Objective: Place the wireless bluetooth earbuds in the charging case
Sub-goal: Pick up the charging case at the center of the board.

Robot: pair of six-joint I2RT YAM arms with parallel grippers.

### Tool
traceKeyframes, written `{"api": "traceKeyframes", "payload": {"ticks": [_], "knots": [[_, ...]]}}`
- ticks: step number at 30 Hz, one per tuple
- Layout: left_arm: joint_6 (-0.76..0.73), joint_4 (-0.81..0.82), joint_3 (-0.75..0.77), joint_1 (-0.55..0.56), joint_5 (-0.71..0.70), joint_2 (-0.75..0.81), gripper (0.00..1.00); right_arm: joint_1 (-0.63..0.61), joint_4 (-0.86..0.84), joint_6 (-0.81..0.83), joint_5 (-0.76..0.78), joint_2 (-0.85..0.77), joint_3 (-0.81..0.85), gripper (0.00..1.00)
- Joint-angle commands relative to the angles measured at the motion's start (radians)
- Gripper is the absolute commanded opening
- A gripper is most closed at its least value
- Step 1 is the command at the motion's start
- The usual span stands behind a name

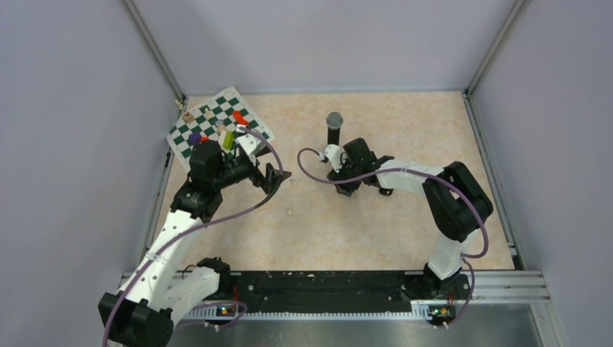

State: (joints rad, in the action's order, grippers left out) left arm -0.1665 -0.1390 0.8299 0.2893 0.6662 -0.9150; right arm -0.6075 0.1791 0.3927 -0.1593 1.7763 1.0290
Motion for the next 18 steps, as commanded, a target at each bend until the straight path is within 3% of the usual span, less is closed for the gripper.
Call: {"api": "traceKeyframes", "payload": {"ticks": [1,13,18], "knots": [[0.012,0.061,-0.007,-0.004,0.007,-0.016,0.99,-0.011,0.005,0.036,-0.029,-0.06,0.009,0.32],[0.103,0.093,0.039,-0.005,-0.165,-0.172,0.99,-0.032,-0.065,0.135,-0.209,-0.54,-0.111,0.29],[0.146,0.039,0.127,-0.001,-0.014,-0.281,0.99,-0.121,-0.158,0.281,-0.107,-0.688,-0.199,0.28]]}}
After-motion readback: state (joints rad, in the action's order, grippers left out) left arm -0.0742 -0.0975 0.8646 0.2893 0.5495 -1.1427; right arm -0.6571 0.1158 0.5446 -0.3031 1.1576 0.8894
